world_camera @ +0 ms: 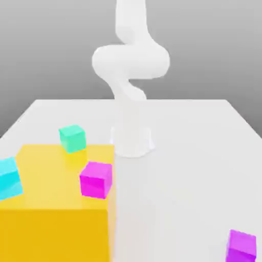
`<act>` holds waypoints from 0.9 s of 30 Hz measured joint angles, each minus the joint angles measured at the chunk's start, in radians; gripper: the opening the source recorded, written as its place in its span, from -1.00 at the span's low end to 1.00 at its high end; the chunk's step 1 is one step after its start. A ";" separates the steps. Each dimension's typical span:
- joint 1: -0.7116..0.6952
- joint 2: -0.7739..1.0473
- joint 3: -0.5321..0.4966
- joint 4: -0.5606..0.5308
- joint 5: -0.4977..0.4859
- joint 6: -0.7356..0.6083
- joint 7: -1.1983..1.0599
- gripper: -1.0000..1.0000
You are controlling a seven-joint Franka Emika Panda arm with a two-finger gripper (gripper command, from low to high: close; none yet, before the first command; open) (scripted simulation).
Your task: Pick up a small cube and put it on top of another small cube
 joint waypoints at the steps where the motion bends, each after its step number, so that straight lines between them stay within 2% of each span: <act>1: 0.018 0.039 -0.002 0.002 0.004 0.011 -0.027 0.00; 17: 0.226 0.623 0.034 0.027 0.045 0.169 -0.424 0.00; 27: 0.309 0.985 0.089 0.042 -0.033 0.268 -0.597 0.00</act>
